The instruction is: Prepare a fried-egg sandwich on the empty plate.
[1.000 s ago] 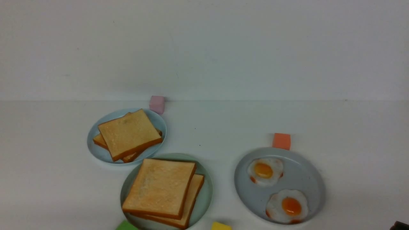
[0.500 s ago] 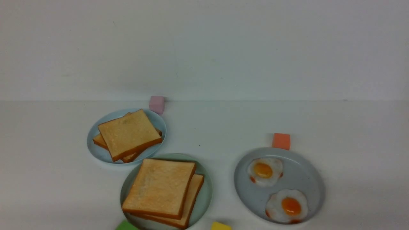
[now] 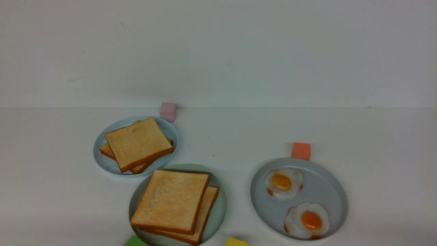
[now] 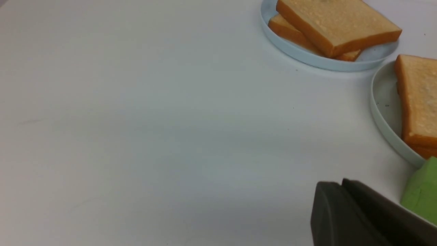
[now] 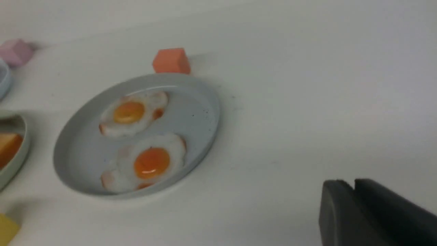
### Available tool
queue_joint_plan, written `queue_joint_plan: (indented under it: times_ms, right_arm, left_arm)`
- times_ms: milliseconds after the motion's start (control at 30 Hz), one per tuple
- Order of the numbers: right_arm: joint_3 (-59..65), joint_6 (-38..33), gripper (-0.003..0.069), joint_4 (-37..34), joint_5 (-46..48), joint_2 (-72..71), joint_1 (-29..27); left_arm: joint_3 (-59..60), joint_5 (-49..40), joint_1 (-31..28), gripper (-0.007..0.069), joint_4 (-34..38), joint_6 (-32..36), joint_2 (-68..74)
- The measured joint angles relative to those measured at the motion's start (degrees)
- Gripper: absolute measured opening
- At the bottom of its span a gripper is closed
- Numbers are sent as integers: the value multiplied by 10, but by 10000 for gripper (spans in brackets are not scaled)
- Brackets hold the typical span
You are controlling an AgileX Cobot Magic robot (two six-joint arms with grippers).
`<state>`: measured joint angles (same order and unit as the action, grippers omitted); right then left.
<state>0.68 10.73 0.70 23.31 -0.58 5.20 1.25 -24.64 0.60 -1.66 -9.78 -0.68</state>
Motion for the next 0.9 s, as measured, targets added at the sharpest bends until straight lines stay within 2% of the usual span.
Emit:
queue_joint_plan:
  times_ms: [67, 200, 900]
  right_arm:
    - [1, -52, 90, -16, -4, 0, 0]
    - [2, -82, 97, -21, -6, 0, 0]
    - [2, -79, 120, -23, -8, 0, -13]
  left_arm:
    - [0, 0, 0, 38, 0, 0, 0]
    - [0, 0, 0, 38, 0, 0, 0]
    - [0, 0, 0, 48, 0, 0, 0]
